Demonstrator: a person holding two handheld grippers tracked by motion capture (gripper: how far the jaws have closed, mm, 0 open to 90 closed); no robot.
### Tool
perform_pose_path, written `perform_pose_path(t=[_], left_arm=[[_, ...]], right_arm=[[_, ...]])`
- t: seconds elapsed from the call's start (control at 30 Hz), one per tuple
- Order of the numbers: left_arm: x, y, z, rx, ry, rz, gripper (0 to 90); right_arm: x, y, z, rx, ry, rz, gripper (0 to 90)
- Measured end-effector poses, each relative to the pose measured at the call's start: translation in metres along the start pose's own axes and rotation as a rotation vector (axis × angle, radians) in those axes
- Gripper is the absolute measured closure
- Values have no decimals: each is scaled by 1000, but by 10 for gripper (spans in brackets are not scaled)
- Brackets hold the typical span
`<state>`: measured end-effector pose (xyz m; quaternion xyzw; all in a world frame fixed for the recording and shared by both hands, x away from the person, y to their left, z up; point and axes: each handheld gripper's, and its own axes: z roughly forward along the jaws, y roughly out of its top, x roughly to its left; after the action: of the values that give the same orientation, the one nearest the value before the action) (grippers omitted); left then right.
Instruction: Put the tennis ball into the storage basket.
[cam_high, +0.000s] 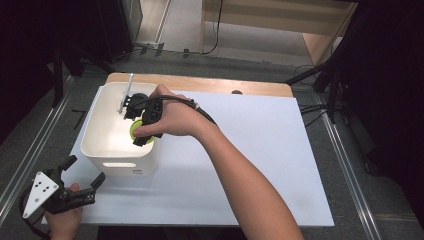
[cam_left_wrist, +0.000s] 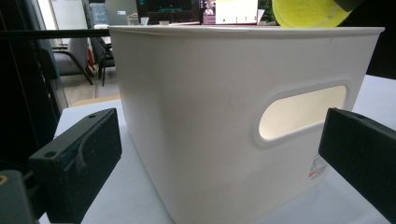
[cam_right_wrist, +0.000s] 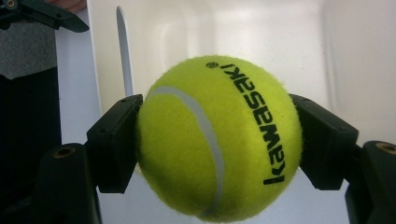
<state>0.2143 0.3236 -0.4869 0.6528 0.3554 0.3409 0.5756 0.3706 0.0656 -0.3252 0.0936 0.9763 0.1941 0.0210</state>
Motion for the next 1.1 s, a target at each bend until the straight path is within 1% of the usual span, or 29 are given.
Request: perform_pose_path(t=[0.03, 0.2, 0.23, 0.3, 0.4, 0.5, 0.53, 0.63, 0.7, 0.73, 0.8, 0.87, 0.9, 0.97, 1.0, 1.1], left_arm=[[0, 0, 0, -3, -2, 0, 0], [0, 0, 0, 1, -2, 3, 0], [0, 0, 0, 1, -2, 3, 0], [0, 0, 0, 0, -1, 2, 0], [1, 0, -1, -2, -4, -2, 0], [2, 0, -1, -4, -3, -2, 0], [2, 0, -1, -3, -4, 0, 0], [1, 0, -1, -4, -3, 0, 0], [2, 0, -1, -4, -3, -1, 0], [2, 0, -1, -3, -2, -1, 0], [2, 0, -1, -5, -3, -4, 0], [2, 0, -1, -7, -3, -9, 0], [2, 0, -1, -6, -1, -11, 0], [3, 0, -1, -8, -1, -15, 0], [3, 0, -1, -11, -2, -16, 0], [4, 0, -1, -7, -1, -14, 0]], right_arm=[[0, 0, 1, 0, -2, -7, 233], [1, 1, 7, 8, -10, -3, 233], [1, 1, 9, 10, -14, -12, 233], [0, 1, 11, 4, -9, -15, 233], [-2, 0, 16, -6, 0, -2, 232], [-2, 1, 20, -1, -18, -2, 232], [-2, 1, 22, 1, -30, -13, 232], [0, 2, 28, 16, -31, -25, 232], [2, 3, 31, 36, -36, -25, 232], [1, 3, 33, 38, -36, -35, 232], [1, 3, 35, 47, -36, -31, 232], [1, 2, 38, 48, -22, -38, 232], [1, 1, 39, 49, -20, -34, 232], [1, 0, 41, 50, -20, -26, 231], [1, 0, 41, 46, -21, -34, 230], [3, 0, 40, 48, -34, -35, 217]])
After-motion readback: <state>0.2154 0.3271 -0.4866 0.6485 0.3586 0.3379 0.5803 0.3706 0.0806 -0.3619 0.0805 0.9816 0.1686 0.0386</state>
